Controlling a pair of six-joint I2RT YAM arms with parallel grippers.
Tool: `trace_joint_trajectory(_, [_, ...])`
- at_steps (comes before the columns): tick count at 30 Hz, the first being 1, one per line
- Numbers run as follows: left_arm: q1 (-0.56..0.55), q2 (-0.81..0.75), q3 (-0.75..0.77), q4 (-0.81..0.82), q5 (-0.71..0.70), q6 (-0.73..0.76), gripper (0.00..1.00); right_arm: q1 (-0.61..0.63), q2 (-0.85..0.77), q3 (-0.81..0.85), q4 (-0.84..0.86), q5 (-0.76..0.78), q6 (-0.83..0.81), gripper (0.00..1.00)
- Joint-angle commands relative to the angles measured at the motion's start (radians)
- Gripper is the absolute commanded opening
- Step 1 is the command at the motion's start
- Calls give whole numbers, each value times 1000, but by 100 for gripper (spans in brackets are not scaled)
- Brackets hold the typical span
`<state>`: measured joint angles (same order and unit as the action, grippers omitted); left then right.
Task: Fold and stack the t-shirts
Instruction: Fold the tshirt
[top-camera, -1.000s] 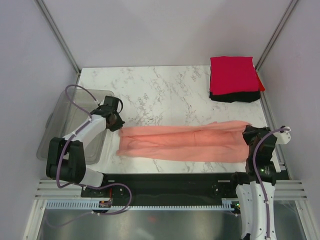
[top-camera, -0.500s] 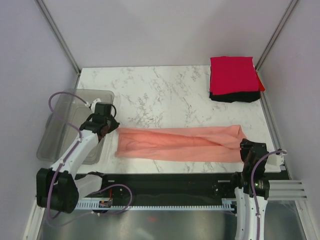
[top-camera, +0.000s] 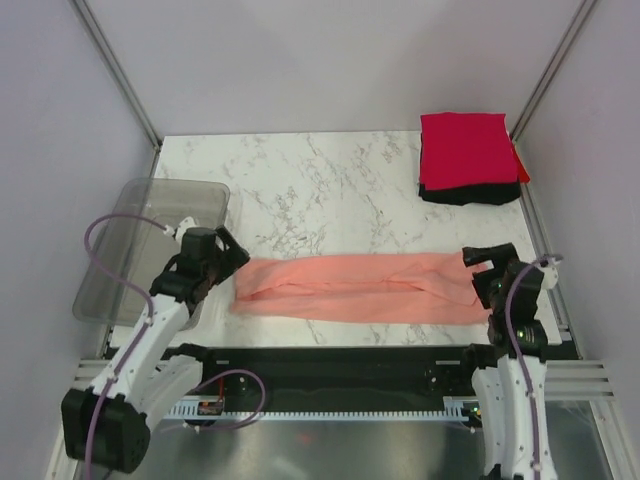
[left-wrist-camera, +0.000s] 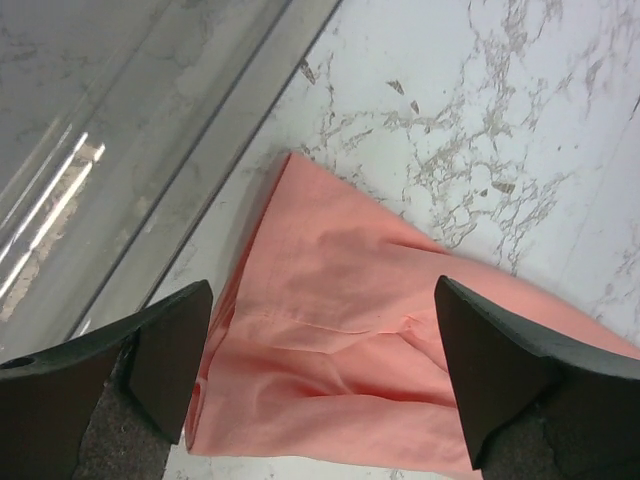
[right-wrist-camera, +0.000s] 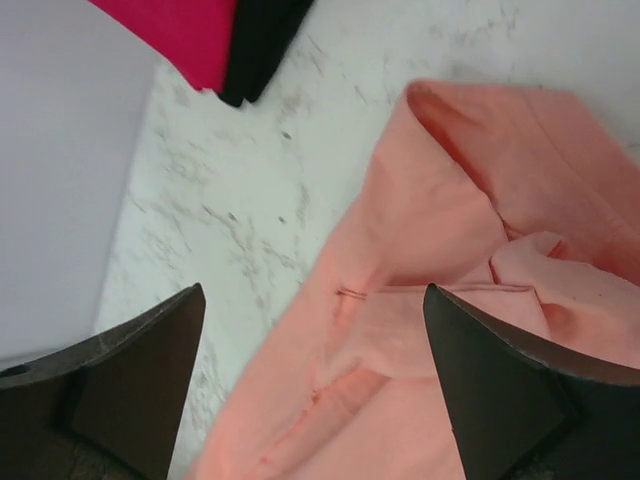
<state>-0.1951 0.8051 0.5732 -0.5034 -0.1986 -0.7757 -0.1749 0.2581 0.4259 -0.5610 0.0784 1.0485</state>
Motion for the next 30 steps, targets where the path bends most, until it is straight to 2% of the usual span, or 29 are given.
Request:
trace_joint_trajectory(1, [-49, 162, 86, 74, 59, 42, 100, 9, 288, -21, 115, -204, -135, 98])
trace_joint_trajectory(3, [-133, 250, 128, 82, 53, 84, 99, 31, 403, -15, 141, -203, -175, 98])
trace_joint_trajectory(5, [-223, 368, 186, 83, 38, 104, 99, 99, 565, 11, 151, -162, -205, 98])
trace_joint_trajectory(7, [-266, 433, 220, 85, 34, 112, 99, 202, 673, 43, 144, -112, -212, 98])
trace_joint_trajectory(8, [-292, 492, 226, 85, 40, 105, 99, 230, 775, 74, 127, -86, -199, 98])
trace_joint_trajectory(13, [-334, 601, 196, 106, 65, 70, 97, 340, 1082, 141, 180, -69, -179, 98])
trace_joint_trajectory(15, [-340, 618, 157, 105, 89, 41, 95, 376, 1159, 180, 219, -60, -179, 98])
trace_joint_trajectory(18, [-352, 564, 64, 111, 120, -17, 93, 440, 1332, 319, 237, -63, -205, 98])
trace_joint_trajectory(21, [-365, 432, -45, 117, 148, -79, 92, 485, 1539, 535, 219, -75, -248, 98])
trace_joint_trajectory(22, [-366, 402, -67, 120, 160, -91, 92, 495, 1643, 650, 210, -128, -280, 98])
trace_joint_trajectory(26, [-377, 293, -128, 112, 220, -117, 91, 528, 1860, 916, 145, -176, -305, 98])
trace_joint_trajectory(30, [-389, 252, -157, 105, 257, -149, 90, 561, 2038, 1161, 101, -236, -303, 98])
